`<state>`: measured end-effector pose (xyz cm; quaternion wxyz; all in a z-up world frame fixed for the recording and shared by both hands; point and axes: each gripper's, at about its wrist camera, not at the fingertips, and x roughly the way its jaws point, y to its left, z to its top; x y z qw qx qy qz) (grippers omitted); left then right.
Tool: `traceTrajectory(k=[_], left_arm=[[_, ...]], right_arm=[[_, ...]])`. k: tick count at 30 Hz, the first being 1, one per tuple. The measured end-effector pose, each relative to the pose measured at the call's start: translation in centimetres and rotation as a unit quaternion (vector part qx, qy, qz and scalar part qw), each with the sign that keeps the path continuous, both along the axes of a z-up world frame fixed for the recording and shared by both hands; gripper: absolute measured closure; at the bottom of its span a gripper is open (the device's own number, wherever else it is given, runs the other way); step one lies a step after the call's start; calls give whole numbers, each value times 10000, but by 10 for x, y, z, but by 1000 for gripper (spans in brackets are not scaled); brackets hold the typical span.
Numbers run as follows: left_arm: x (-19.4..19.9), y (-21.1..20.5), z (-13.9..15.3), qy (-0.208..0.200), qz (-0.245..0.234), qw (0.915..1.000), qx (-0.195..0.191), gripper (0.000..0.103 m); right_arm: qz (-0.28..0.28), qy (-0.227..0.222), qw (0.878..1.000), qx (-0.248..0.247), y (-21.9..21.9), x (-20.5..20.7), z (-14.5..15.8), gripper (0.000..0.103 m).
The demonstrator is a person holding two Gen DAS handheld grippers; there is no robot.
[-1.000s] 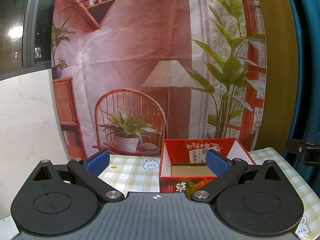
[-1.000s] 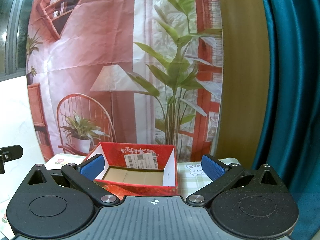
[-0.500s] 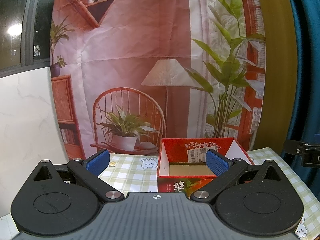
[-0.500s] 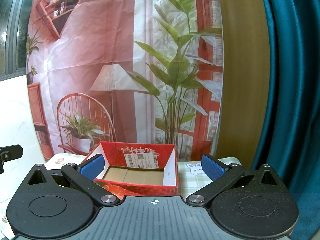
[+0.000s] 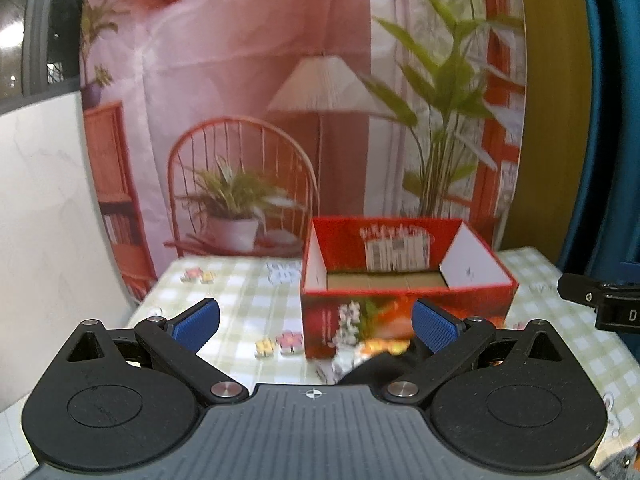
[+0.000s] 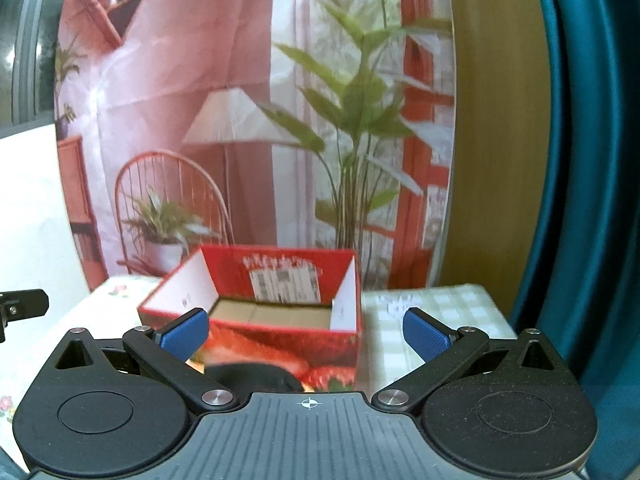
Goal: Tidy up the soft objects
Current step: 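Lower both open grippers toward the black eye mask in the pile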
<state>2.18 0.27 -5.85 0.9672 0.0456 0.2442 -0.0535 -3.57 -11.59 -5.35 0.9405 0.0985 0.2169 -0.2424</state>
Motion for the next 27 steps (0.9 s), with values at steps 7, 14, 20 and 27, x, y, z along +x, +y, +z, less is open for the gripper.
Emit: traceTrajectory(k=[7,14,20,27], left_arm=[[10,8,-43,431,-146,9988,-166,1],[37,20,-91,1169,-208,9910,-621,6],[48,23,-114,1372,-177,9874,-771,6],[54,31,-121,1411,7,9849,-1002,9]], right_arm=[[158,104,9995,246,-11,4,-37,0],[418,417,9966,571,-22,26,-76,1],[687,533,9952,443,-20,47,-95,1],[858,661,9933,393,-19,61,-110,0]])
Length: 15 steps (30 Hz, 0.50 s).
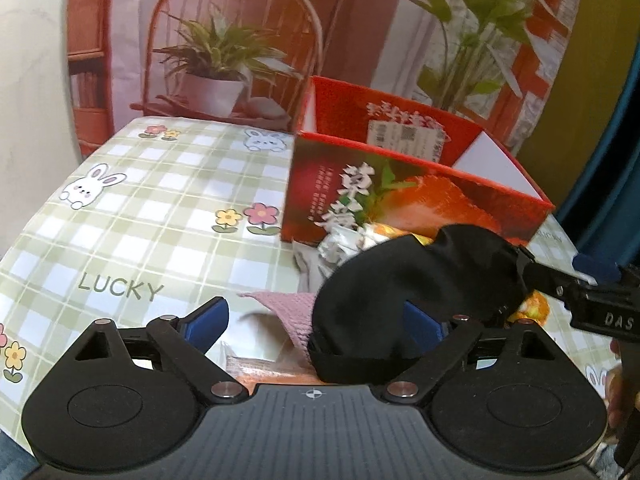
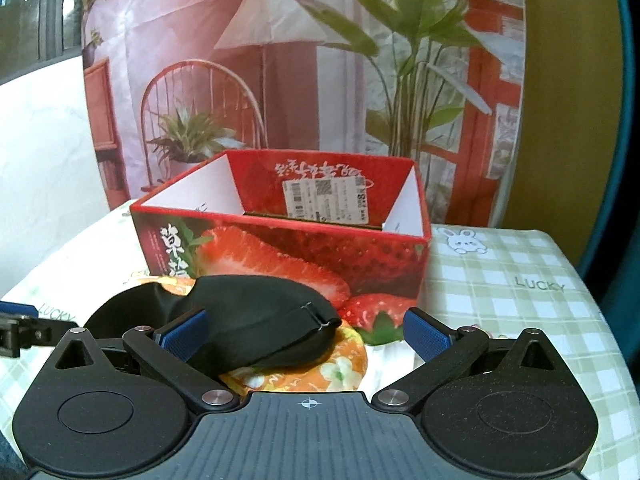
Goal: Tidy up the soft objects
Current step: 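Lower both open grippers toward the black eye mask in the pile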
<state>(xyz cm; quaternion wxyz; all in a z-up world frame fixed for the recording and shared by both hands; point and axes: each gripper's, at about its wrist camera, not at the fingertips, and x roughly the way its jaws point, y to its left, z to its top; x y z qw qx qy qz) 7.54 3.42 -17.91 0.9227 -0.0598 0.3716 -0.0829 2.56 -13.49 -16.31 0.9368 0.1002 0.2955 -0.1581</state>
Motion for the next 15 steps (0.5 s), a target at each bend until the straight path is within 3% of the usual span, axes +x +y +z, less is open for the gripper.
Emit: traceTrajectory(k=[15], left_arm=[[-6,3,-1,-33,-54,9998,-170,16]], right_arm=[[255,-62,9994,245,-14,1,-11,1]])
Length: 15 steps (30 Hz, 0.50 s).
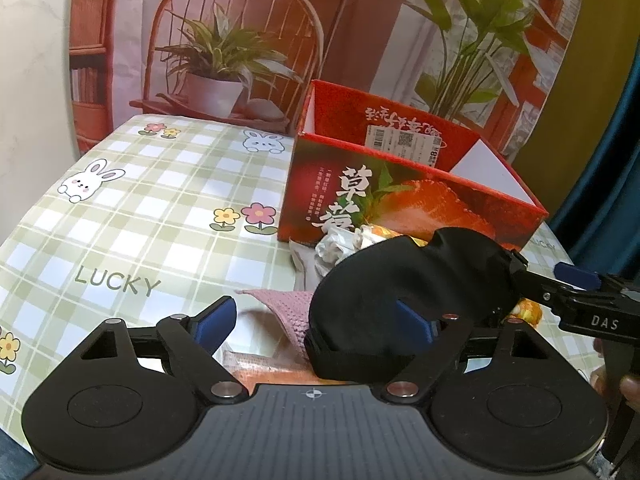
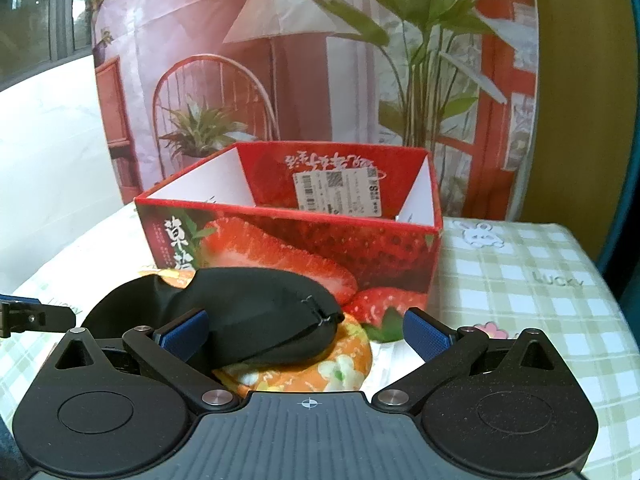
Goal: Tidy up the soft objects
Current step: 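Lower both open grippers toward the black eye mask in the pile, then close the left gripper on the black eye mask while the right gripper also closes on it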
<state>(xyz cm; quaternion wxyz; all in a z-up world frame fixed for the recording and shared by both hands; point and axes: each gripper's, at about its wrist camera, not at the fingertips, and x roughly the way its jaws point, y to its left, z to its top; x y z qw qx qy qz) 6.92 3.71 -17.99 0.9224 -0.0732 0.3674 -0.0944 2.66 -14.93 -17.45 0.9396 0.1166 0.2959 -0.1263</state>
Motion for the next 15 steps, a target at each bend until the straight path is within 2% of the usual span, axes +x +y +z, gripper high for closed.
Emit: traceTrajectory(k=[12,15], left_arm=[[6,-2,-10,98,-104,9997,-204,18],[9,-4,-13,99,-143,9996,-230,25]], right_arm=[[123,1,9996,257,-6,19,-12,5],[124,20,9993,358,-11,25,-17,6]])
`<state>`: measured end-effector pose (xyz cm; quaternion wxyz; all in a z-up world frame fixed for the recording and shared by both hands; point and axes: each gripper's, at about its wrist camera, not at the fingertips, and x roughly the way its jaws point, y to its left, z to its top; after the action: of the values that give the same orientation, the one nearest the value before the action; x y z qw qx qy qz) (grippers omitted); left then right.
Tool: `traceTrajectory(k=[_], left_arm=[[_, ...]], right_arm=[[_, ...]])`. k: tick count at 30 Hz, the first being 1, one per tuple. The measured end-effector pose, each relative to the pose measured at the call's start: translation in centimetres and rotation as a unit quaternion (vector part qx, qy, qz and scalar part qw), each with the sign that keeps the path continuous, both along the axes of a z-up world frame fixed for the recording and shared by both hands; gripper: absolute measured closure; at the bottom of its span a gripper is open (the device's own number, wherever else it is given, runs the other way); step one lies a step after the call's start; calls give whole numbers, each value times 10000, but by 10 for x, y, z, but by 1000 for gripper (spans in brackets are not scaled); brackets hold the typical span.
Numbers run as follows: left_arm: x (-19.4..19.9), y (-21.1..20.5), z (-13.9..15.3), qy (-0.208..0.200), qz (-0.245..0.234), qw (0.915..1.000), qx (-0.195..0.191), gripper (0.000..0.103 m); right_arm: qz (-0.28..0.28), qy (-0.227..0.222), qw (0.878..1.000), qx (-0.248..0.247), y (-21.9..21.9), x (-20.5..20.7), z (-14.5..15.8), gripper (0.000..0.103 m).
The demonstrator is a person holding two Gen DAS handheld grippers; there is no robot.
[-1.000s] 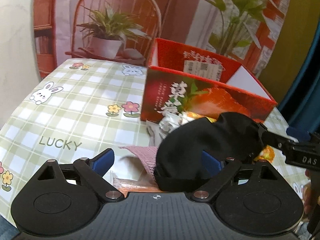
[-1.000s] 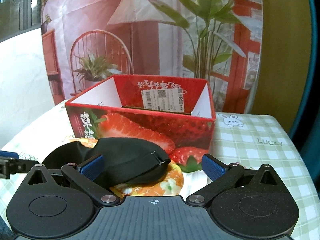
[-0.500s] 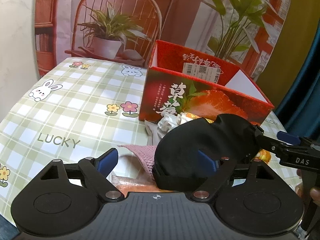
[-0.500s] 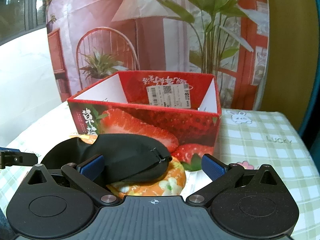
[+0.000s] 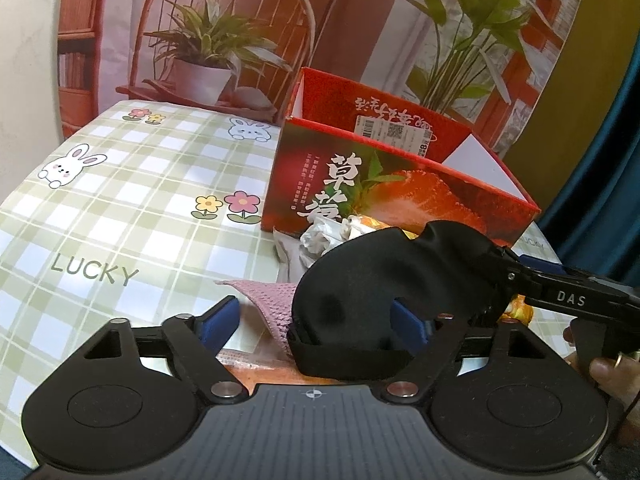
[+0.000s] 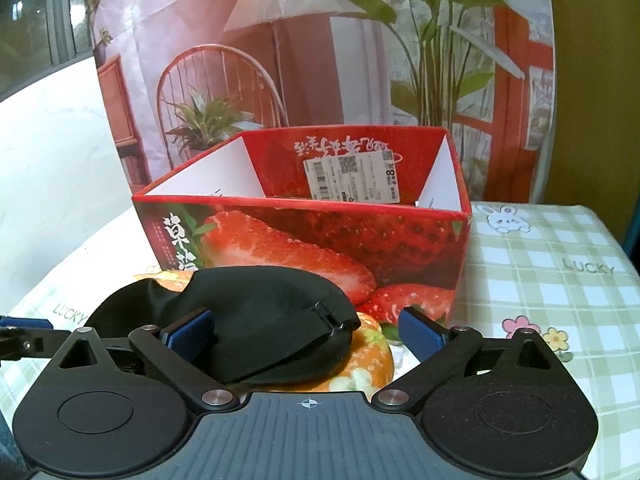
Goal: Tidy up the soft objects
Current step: 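Close the left gripper on the black eye mask while the right gripper also closes on it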
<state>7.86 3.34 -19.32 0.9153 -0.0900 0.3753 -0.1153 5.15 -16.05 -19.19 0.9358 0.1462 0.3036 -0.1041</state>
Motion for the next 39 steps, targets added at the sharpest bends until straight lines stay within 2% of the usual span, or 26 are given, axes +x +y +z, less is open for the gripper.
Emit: traceTrajectory(k=[1,3,5,12,14,16,17,19,24,27,30,33,34,35,36,39], left_arm=[[1,-1,-1,15,-36,10000,-13,28],[3,-4,-4,57,-142,9999,-18,43],[5,-6,-7,114,-240,9996,-25,51],[10,-9,-12,120,-223,9997,-27,51],[11,-8,-13,116,-180,9998,-30,51],[13,-7,-13,114,-144,9998,-55,51],[13,-7,-13,109,-124,9998,-66,51],[15,-6,-12,81,-101,9999,-87,51],[18,-5,-5,28,-13,9998,-172,50],[18,-7,-5,137,-86,9995,-282,50],[18,-10,-8,219,-233,9985,-438,50],[18,-14,-11,230,-302,9983,-436,51],[19,-14,-11,241,-296,9984,-408,54],[19,-13,-12,213,-259,9988,-362,73],[19,-12,-11,176,-210,9992,-295,84],[17,-6,-7,6,-105,9996,-264,87]], right_arm=[[1,16,10000,60,-1,2,-2,7],[35,28,9998,183,-3,3,-5,14],[72,9,9997,216,-2,2,-5,17],[210,-81,9992,338,-1,-3,-1,39],[233,-115,9990,371,-1,-6,1,51],[178,-142,9990,377,-3,-10,3,73],[127,-155,9991,363,-4,-13,4,77],[15,-195,9993,319,-8,-18,5,94],[-416,-354,9979,345,-19,-36,8,96],[-627,-357,9967,378,-26,-44,6,97],[-692,-326,9959,486,-27,-48,3,97],[-643,-297,9963,490,-24,-47,2,97],[-613,-296,9964,506,-23,-47,2,97],[-596,-293,9965,510,-21,-47,2,97],[-569,-291,9966,526,-21,-47,3,96],[-471,-334,9961,672,-19,-47,4,93]])
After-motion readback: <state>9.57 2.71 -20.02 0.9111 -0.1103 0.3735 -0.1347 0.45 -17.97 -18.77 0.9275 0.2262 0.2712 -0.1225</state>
